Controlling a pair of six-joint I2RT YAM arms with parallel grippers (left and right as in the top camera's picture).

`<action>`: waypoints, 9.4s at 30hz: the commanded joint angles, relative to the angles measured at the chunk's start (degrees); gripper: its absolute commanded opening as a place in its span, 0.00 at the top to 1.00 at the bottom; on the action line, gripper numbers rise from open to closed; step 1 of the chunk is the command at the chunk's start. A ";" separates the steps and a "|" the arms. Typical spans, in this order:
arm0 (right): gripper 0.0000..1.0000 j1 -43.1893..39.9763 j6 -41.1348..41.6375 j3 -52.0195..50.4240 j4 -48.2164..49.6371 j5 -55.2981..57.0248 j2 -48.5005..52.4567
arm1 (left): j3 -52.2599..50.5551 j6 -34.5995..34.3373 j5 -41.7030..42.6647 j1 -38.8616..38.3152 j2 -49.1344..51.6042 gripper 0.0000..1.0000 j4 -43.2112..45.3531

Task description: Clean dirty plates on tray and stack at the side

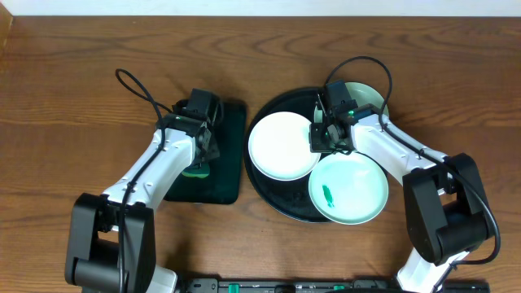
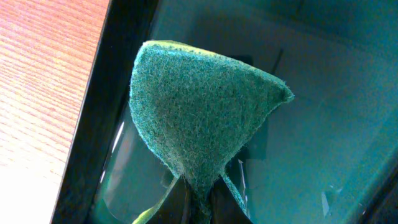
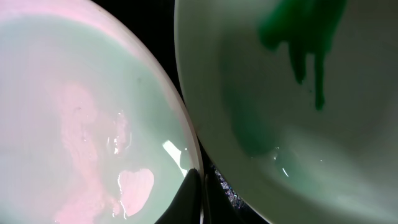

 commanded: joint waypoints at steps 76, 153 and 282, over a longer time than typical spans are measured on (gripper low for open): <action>0.83 1.14 0.79 -3.39 4.74 -2.12 0.50 | 6.25 1.38 -1.66 19.43 -14.29 0.20 -2.54; 0.99 24.06 14.38 14.40 3.67 28.41 -6.08 | 6.25 1.38 -1.66 19.43 -14.29 0.20 -2.54; 0.99 36.09 -23.19 14.29 32.54 54.97 -1.75 | 6.25 1.38 -1.66 19.43 -14.29 0.20 -2.54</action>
